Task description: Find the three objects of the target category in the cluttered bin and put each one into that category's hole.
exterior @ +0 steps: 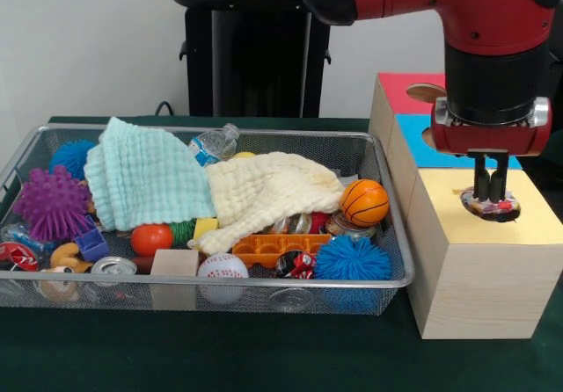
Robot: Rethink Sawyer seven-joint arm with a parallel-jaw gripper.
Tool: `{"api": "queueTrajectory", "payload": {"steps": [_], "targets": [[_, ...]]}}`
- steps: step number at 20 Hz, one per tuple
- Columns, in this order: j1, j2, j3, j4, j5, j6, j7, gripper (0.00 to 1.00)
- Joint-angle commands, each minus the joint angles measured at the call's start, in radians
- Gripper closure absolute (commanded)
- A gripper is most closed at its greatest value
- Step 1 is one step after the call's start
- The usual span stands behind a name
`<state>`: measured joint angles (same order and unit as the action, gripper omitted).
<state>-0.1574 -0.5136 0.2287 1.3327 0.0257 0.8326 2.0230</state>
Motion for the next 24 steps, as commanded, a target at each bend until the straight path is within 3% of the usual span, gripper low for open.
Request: {"api": "queueTrajectory", "payload": {"steps": [1,6,15,21,24], "targets": [[-0.005,0.062,0.039,0.021,-0.047,0.033,-0.029,1.00],[0.030,0.117,0.047,0.000,-0.034,-0.036,0.019,1.00],[0.012,0.118,0.066,-0.023,-0.015,0.057,-0.026,1.00],[0.004,0.041,0.072,0.033,0.006,0.104,-0.020,1.00],[-0.011,0.067,0.081,0.057,-0.005,0.040,-0.041,1.00]]}}
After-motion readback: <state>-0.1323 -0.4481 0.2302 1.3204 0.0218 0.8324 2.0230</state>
